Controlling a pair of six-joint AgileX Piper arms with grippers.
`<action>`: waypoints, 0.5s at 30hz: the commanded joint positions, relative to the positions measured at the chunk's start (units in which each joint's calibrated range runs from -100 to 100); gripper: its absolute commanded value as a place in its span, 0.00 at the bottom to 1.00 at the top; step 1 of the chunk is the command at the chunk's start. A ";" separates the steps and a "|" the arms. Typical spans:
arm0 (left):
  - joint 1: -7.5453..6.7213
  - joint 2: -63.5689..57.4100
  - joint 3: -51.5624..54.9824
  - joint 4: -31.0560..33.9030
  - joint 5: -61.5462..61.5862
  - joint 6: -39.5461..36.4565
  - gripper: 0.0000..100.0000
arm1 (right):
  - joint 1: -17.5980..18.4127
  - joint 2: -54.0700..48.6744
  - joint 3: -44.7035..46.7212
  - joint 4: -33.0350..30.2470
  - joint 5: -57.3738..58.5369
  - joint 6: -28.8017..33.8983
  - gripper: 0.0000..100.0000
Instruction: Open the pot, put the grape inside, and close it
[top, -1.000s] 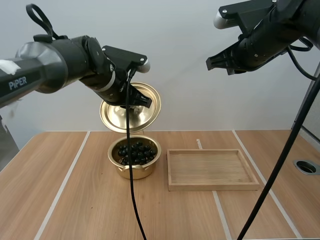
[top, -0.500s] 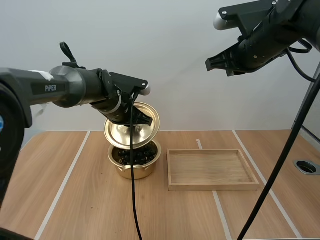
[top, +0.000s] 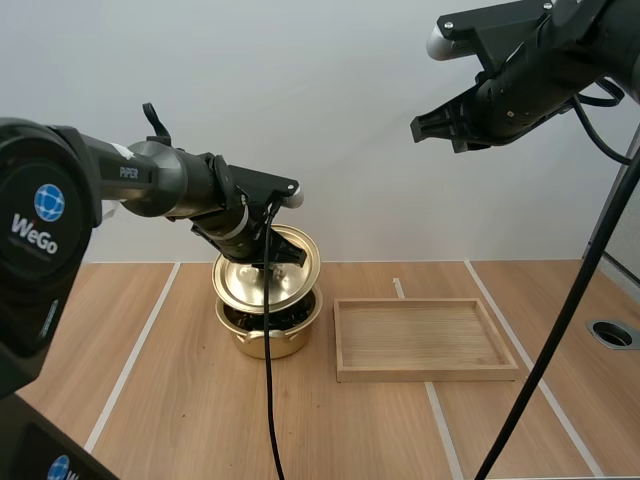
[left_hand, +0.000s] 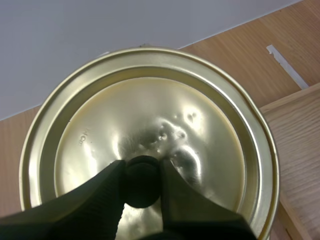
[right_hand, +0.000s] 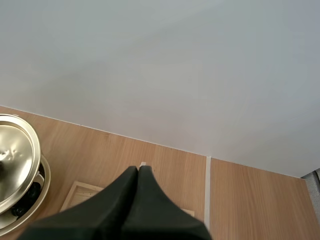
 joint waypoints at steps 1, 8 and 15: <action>-0.17 0.64 0.07 -0.28 0.88 0.09 0.00 | -0.23 -0.79 -0.07 0.47 -0.18 -0.14 0.00; -0.17 2.14 0.07 0.94 5.46 0.09 0.00 | -0.23 -0.79 -0.07 0.92 -0.18 -0.11 0.00; -0.17 3.51 0.07 1.93 7.37 -0.01 0.00 | -0.23 -0.79 -0.07 1.36 -0.04 -0.11 0.00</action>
